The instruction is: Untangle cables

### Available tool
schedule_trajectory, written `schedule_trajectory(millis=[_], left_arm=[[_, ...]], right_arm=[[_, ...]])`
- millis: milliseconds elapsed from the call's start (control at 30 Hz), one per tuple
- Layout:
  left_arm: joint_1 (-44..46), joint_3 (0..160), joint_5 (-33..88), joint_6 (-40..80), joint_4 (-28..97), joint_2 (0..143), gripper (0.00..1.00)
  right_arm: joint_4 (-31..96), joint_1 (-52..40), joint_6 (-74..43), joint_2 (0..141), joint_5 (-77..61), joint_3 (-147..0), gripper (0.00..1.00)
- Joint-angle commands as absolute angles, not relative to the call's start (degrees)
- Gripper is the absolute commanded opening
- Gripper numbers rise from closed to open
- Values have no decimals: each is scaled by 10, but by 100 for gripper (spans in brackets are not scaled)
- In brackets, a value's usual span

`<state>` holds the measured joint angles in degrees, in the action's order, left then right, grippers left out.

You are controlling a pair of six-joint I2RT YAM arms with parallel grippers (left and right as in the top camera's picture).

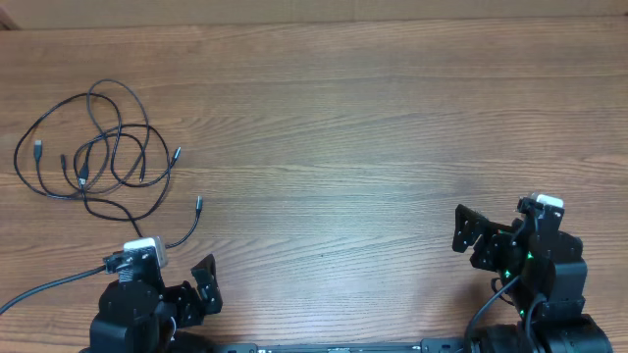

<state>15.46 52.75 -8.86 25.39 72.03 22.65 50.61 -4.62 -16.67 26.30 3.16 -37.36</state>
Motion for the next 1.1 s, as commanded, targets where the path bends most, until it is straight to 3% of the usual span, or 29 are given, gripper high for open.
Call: schedule_trajectory(millis=[0, 433, 1067], left_arm=[[158, 522, -96, 260, 720, 224, 100], [158, 522, -96, 260, 720, 224, 100], [158, 522, -96, 260, 720, 224, 100]], right_arm=[[503, -45, -164, 260, 29, -370, 100], [496, -42, -164, 163, 27, -294, 100], [120, -67, -162, 19, 23, -94, 100]])
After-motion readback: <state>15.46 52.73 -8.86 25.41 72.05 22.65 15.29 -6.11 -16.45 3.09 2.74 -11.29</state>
